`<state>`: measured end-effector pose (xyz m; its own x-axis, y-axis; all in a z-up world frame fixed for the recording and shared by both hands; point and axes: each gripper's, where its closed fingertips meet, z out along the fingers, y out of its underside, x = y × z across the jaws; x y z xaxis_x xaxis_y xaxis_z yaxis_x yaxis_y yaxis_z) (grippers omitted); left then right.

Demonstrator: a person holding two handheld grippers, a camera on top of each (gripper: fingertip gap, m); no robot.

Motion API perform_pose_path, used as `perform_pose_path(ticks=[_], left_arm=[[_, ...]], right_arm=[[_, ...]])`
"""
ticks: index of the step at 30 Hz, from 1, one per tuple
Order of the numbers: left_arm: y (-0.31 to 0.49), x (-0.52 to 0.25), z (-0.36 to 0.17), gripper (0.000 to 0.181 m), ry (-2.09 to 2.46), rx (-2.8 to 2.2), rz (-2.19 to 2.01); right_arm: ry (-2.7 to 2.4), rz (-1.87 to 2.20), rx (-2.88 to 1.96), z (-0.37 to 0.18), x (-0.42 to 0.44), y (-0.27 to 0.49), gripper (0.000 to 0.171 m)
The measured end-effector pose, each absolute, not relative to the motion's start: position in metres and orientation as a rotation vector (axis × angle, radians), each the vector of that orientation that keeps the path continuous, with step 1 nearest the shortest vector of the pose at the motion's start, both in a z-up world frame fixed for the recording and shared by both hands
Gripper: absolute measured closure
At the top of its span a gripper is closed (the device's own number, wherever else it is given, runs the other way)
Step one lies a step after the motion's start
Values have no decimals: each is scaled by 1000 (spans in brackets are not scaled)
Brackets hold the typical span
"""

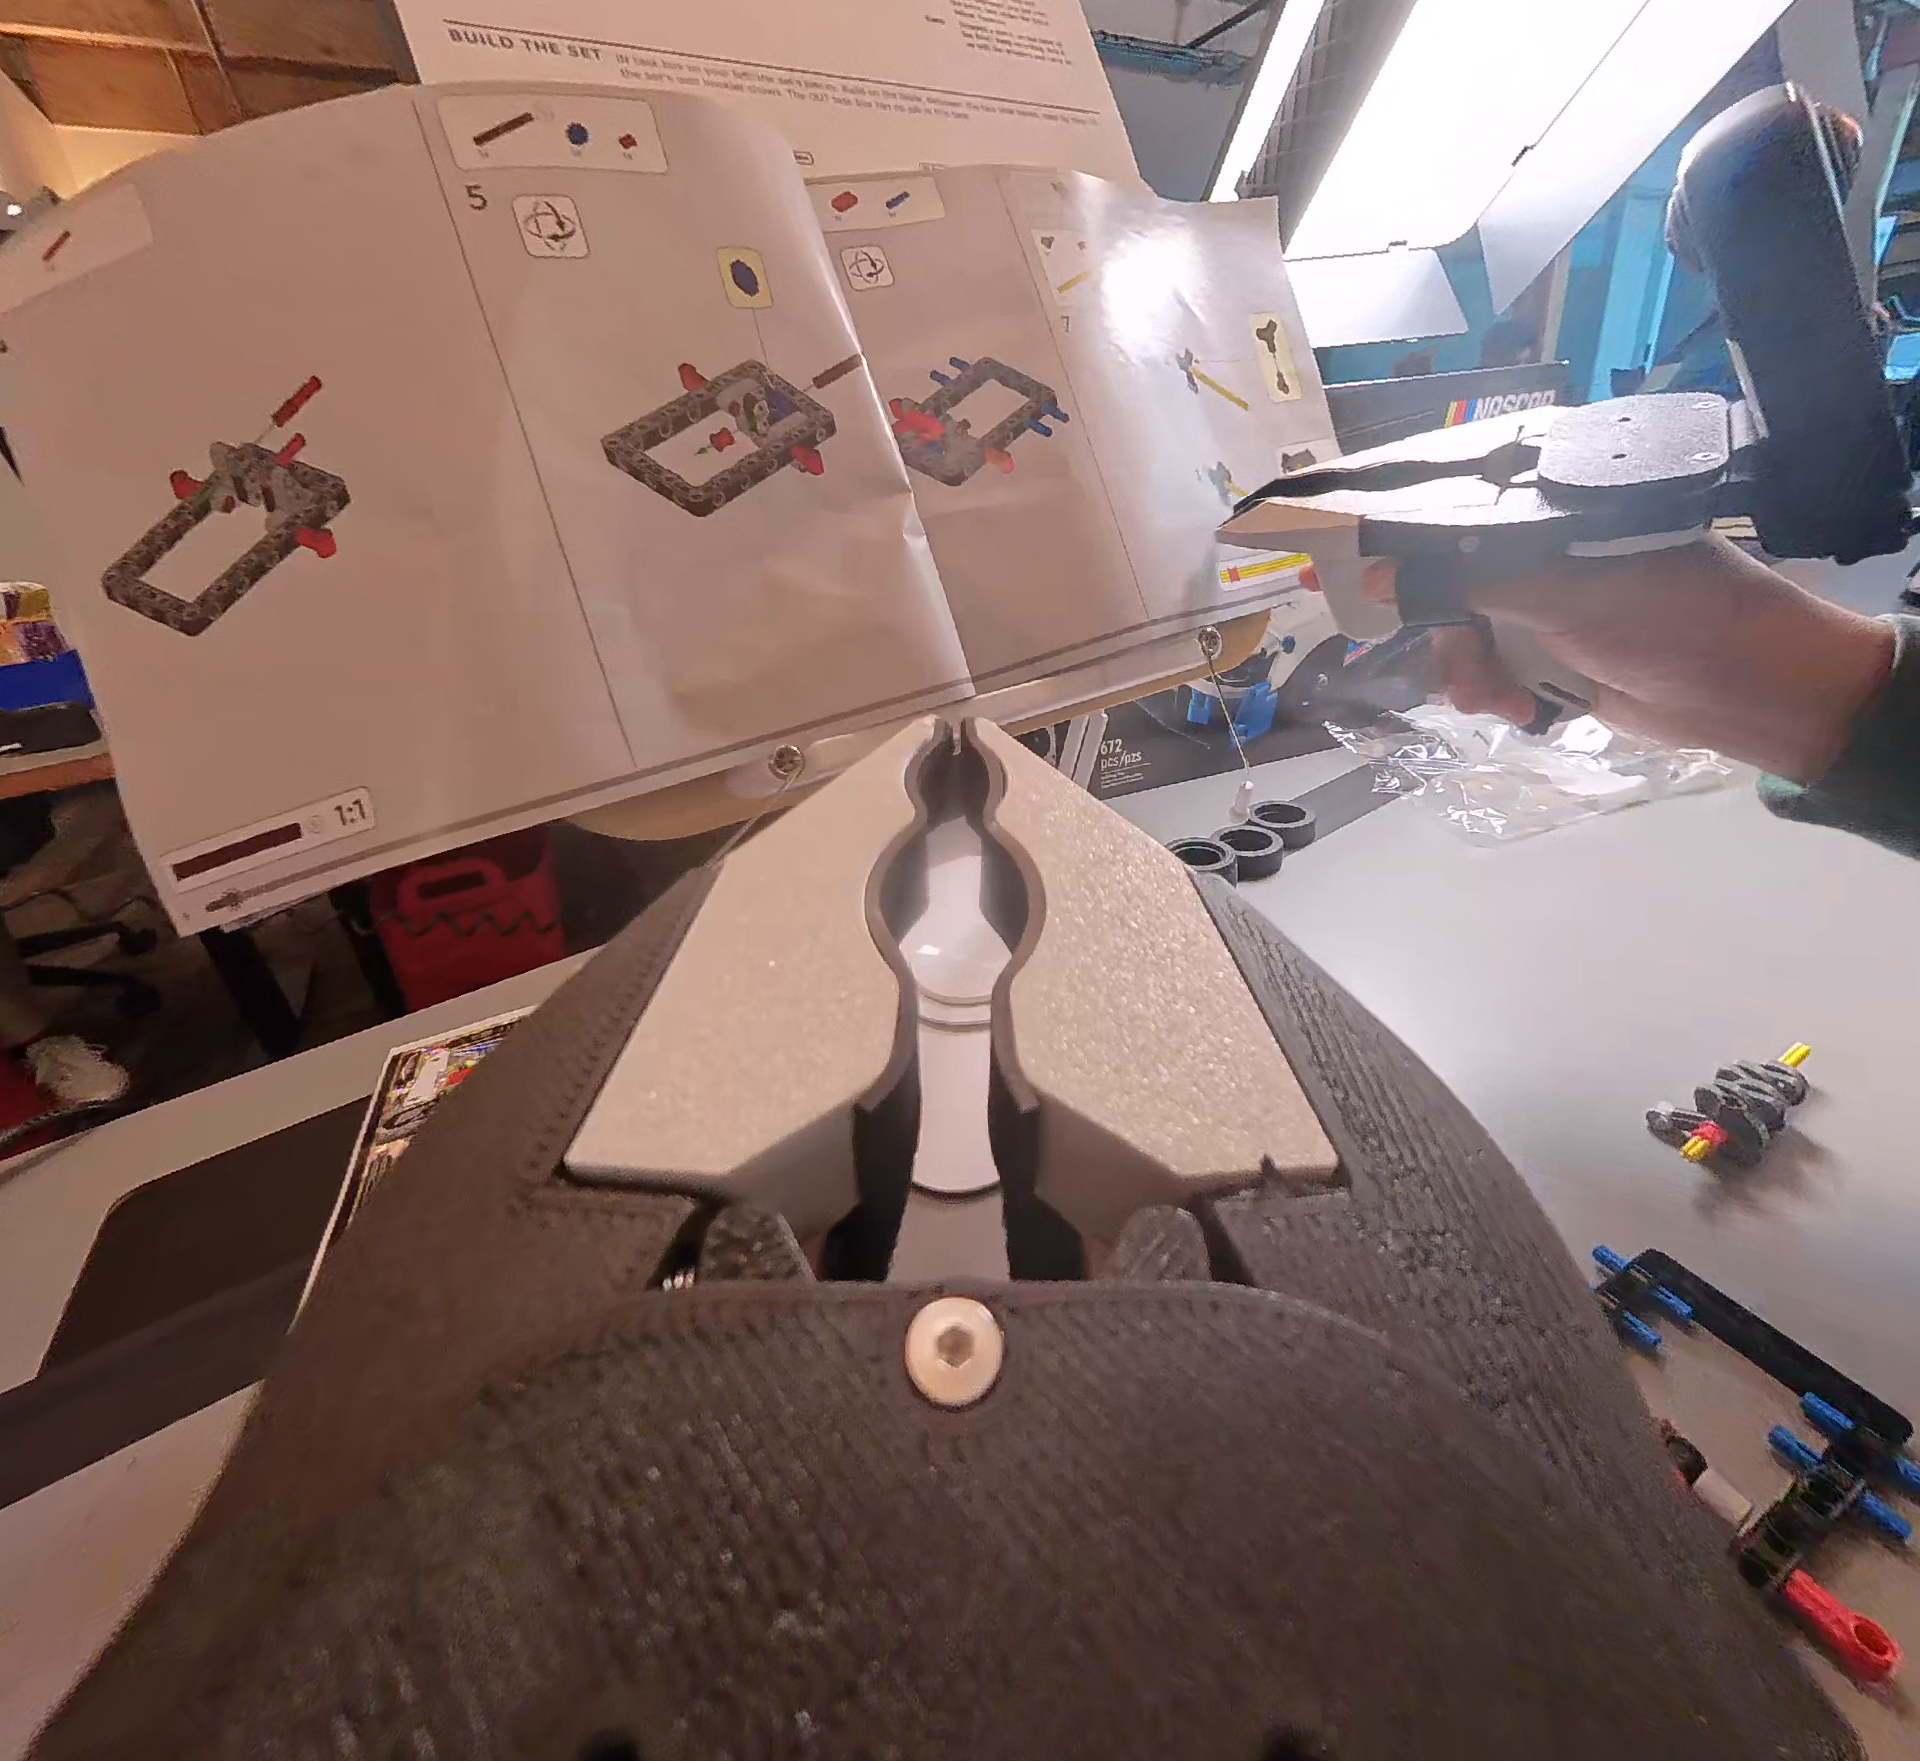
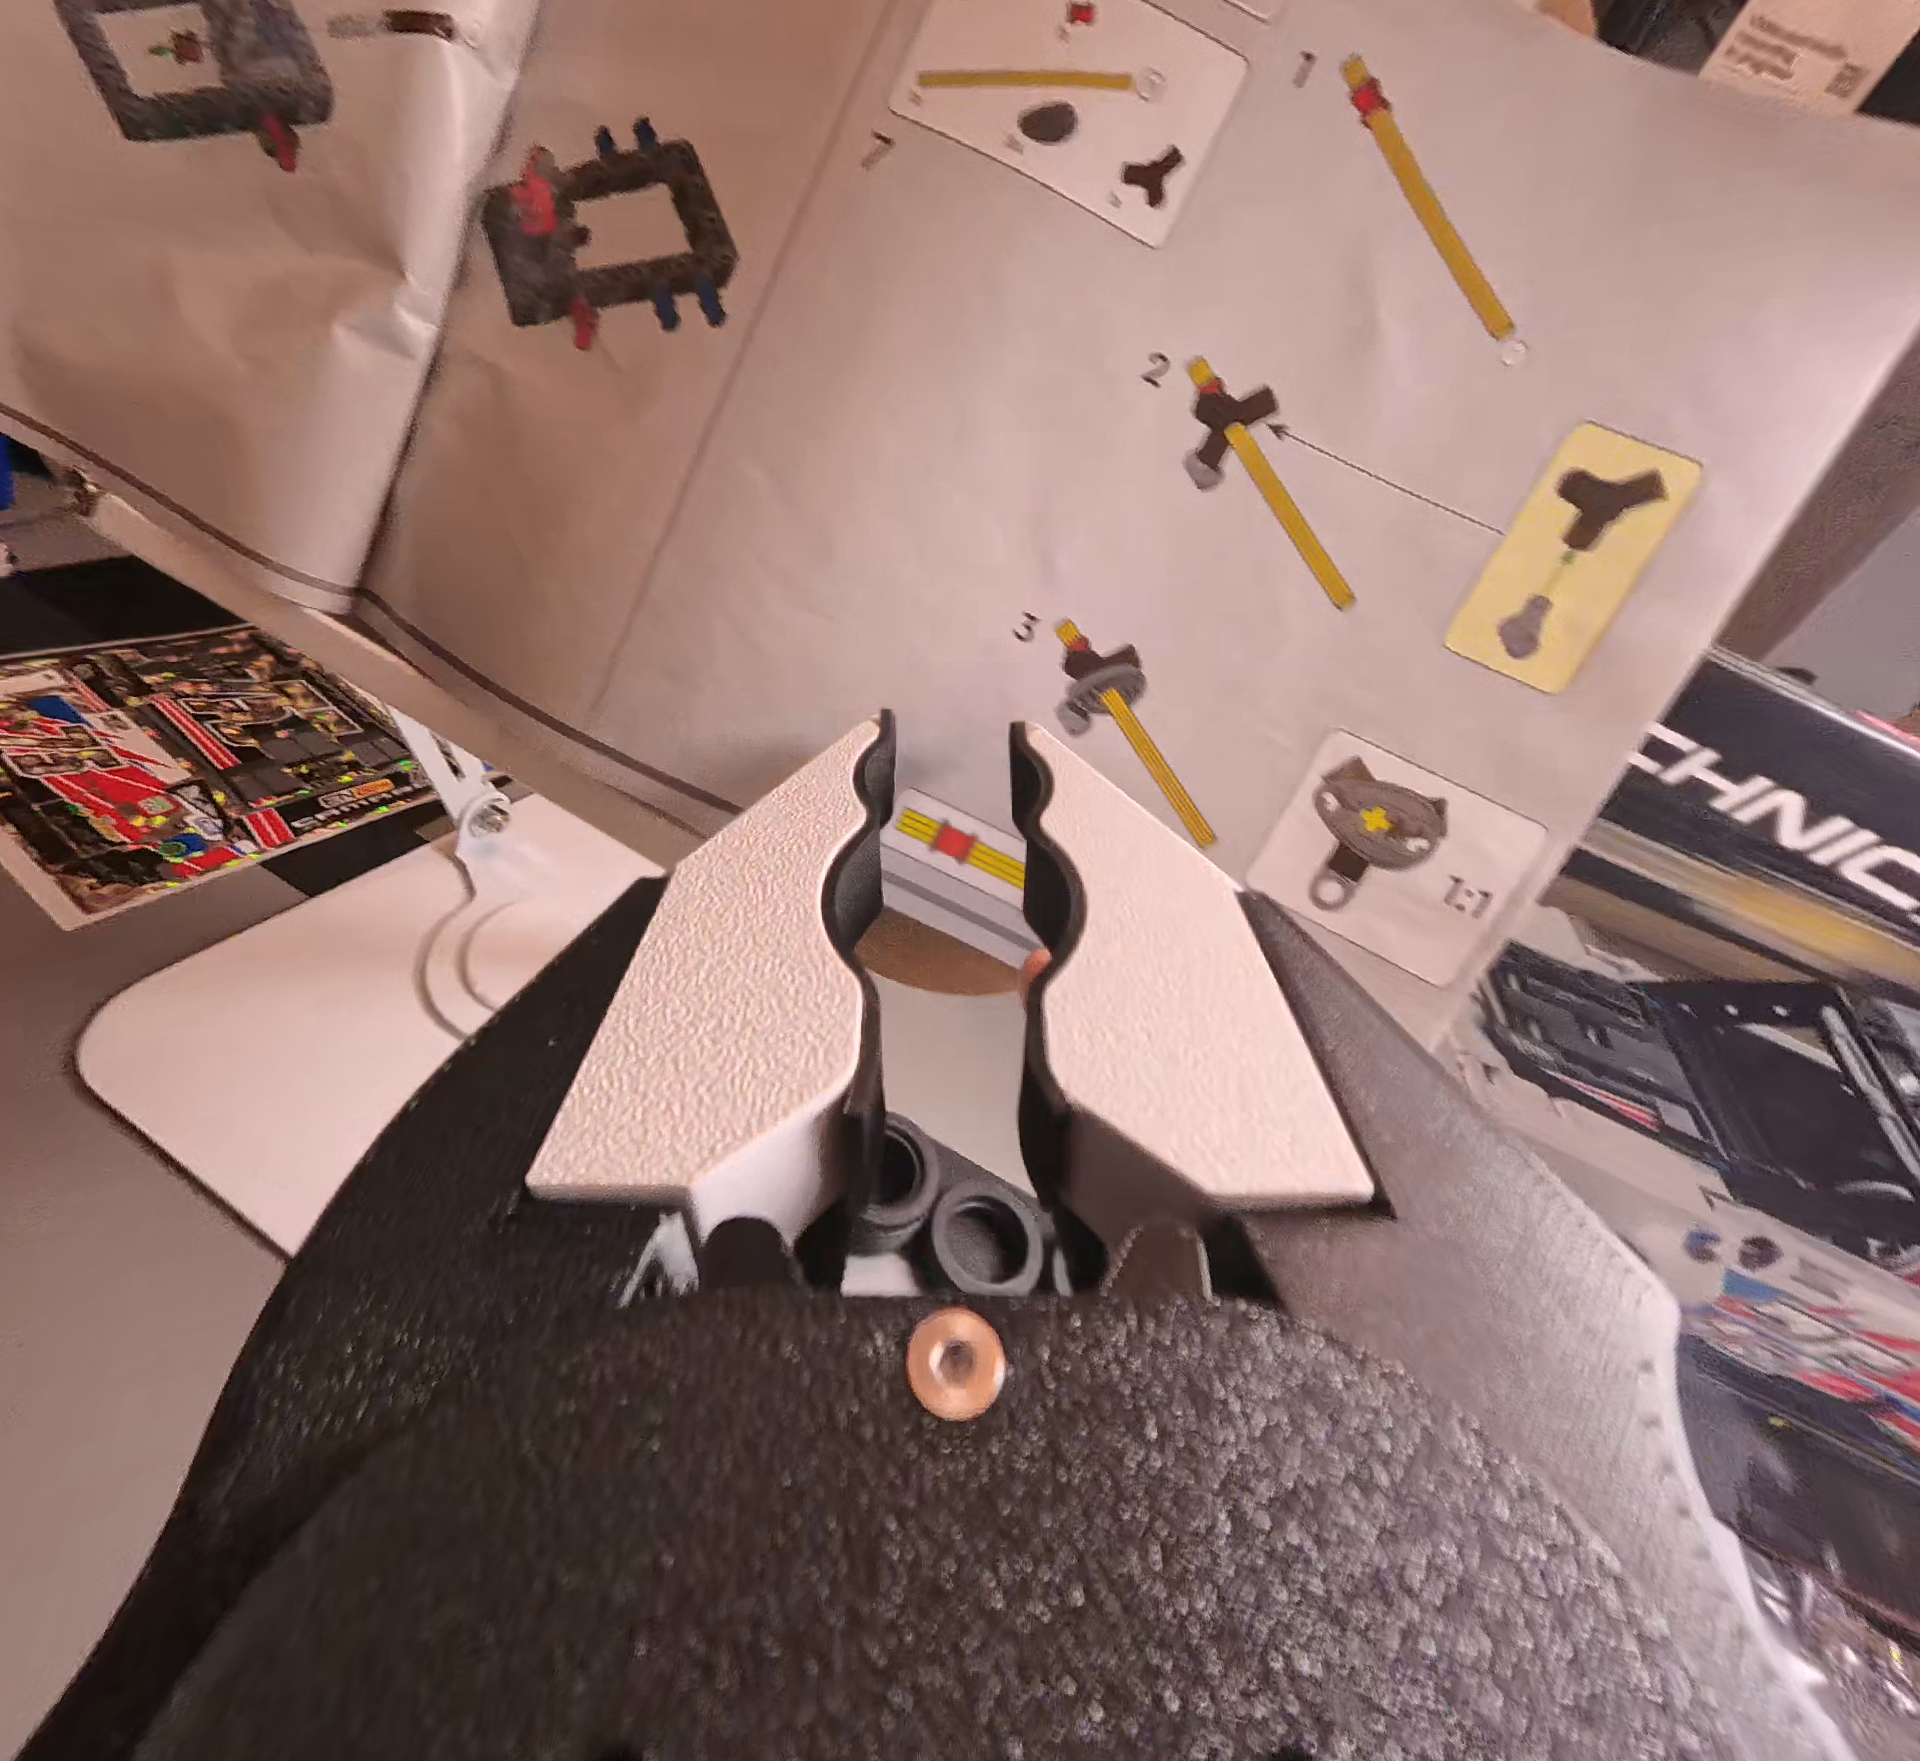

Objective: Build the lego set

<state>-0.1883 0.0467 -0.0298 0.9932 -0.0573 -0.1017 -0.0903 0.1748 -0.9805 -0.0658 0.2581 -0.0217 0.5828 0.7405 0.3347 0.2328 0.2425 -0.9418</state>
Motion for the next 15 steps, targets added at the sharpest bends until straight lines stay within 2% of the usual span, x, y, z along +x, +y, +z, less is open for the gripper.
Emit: perform_pose_path(ticks=[3, 9, 15], left_arm=[[48, -184, -33, 181, 137, -1404, 20], [50, -180, -40, 181, 146, -1429, 17], [52, -173, -46, 173, 166, -1448, 7]], right_arm=[[-906, 399, -1349, -27, -46, 271, 149], [-838, 368, -1409, -35, -19, 290, 114], [-847, 377, -1450, -40, -13, 295, 98]])
